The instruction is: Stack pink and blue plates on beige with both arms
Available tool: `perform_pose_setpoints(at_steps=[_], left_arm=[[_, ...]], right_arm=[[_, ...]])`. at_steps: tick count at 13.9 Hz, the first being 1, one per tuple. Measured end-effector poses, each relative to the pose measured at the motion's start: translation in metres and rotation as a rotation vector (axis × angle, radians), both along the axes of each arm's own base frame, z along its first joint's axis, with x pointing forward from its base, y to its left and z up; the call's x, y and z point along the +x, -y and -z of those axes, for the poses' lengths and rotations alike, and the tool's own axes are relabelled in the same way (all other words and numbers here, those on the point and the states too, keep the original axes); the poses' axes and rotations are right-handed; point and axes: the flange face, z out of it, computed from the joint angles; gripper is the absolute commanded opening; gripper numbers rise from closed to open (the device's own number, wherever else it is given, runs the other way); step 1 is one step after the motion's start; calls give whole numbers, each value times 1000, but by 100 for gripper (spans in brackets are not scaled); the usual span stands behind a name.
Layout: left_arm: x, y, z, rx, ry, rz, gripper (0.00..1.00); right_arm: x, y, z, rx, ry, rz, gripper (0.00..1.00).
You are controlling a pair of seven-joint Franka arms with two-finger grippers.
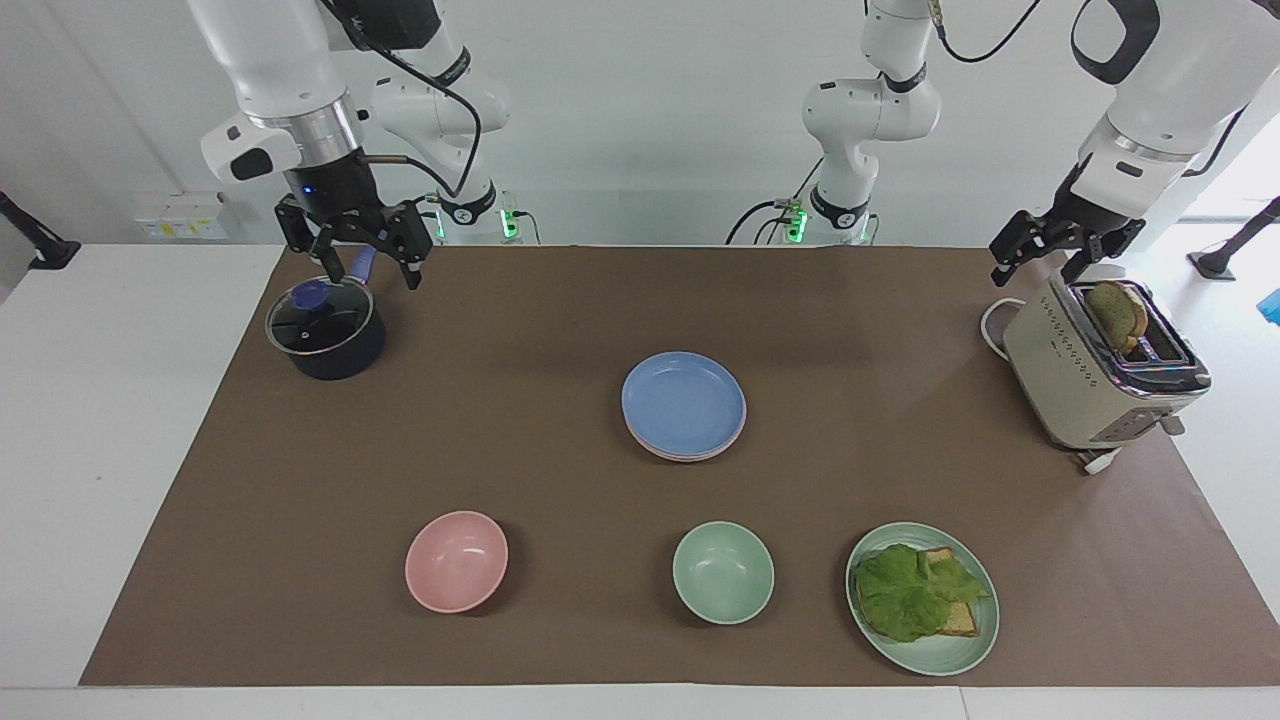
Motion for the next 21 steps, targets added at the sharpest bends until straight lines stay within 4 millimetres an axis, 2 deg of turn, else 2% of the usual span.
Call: perform_pose_setpoints(at_steps=[3,5,7,8,12,21], left_arm=[[0,0,0,0,0,0,100],[0,0,0,0,0,0,100],[0,0,0,0,0,0,100],[0,0,0,0,0,0,100],[0,0,0,0,0,0,100],[0,0,0,0,0,0,100]], right_arm=[[-21,30,-27,-2,4,53,100],[-33,56,-36,-3,-6,102,100],[-42,74,-33,-2,-29,138,100],[-45,77,-26,-1,-45,145,100],[-44,70,-5,-6,-76,96,100],[-44,65,0,-10,-85,-8,100]])
